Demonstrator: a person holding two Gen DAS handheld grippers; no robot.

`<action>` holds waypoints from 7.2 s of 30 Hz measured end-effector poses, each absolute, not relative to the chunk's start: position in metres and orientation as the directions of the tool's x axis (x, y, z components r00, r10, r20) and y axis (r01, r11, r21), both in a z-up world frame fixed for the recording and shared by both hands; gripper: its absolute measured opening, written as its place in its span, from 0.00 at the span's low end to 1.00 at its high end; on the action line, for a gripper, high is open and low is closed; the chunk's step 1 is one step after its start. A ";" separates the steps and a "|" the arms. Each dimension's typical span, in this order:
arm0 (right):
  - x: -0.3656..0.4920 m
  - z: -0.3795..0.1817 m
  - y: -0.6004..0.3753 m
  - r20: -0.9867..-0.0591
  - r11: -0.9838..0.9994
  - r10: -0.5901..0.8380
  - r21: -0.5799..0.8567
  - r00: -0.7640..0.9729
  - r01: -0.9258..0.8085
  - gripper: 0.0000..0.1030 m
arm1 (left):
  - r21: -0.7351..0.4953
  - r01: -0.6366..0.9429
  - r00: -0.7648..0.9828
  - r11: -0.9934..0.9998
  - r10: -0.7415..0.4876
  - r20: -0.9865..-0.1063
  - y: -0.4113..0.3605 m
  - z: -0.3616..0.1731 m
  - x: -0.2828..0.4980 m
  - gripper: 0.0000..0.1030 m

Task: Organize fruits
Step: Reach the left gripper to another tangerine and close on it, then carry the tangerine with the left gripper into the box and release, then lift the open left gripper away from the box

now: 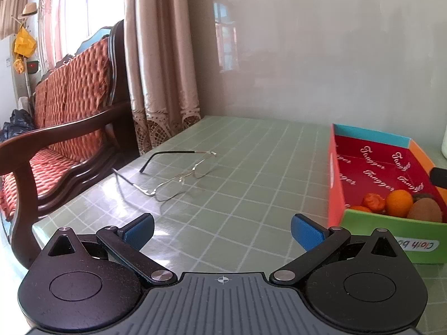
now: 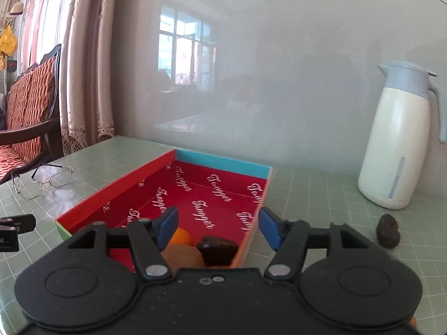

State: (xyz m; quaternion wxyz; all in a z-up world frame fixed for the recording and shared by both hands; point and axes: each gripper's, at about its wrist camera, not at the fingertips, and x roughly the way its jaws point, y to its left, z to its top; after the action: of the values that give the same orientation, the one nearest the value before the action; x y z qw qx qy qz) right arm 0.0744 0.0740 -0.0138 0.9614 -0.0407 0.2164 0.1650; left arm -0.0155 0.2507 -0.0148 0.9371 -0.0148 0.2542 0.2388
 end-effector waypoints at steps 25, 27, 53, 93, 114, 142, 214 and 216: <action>0.053 0.016 -0.130 -0.382 0.998 0.014 0.057 0.924 0.009 0.62 | 0.071 -0.277 0.880 0.958 0.283 -0.381 0.138 0.009 0.009 1.00; 0.051 0.015 -0.139 -0.387 0.998 -0.002 0.055 0.922 0.025 0.62 | 0.069 -0.249 0.892 0.966 0.257 -0.372 0.122 0.010 0.011 1.00; 0.030 0.003 -0.229 -0.411 0.985 -0.128 0.054 0.903 0.164 0.63 | 0.059 0.035 0.894 0.998 -0.005 -0.447 -0.020 -0.007 0.063 1.00; 0.024 -0.023 -0.299 -0.505 0.924 -0.292 0.068 0.812 0.375 0.64 | 0.069 0.105 0.821 0.992 -0.048 -0.568 -0.085 -0.033 0.114 0.39; 0.040 -0.015 -0.261 -0.507 0.946 -0.240 0.070 0.828 0.317 0.64 | 0.064 0.090 0.857 0.994 -0.045 -0.514 -0.048 -0.003 0.083 0.39; 0.068 -0.012 -0.173 -0.506 0.983 -0.108 0.073 0.856 0.167 0.64 | 0.047 -0.115 0.867 0.992 0.123 -0.484 0.074 0.008 0.061 0.39; 0.114 -0.028 -0.148 -0.512 0.996 0.001 0.077 0.859 0.045 0.70 | 0.131 -0.416 0.813 0.900 0.432 -0.389 0.163 -0.003 0.042 1.00; 0.120 -0.030 -0.142 -0.513 0.997 0.017 0.077 0.858 0.026 0.70 | 0.113 -0.426 0.810 0.898 0.434 -0.394 0.173 -0.004 0.039 1.00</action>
State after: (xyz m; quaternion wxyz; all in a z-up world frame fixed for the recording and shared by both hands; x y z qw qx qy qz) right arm 0.1198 -0.1423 -0.0301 0.9631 0.0407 0.2660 -0.0024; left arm 0.0391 0.1730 -0.0036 0.9513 0.0096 0.2096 0.2258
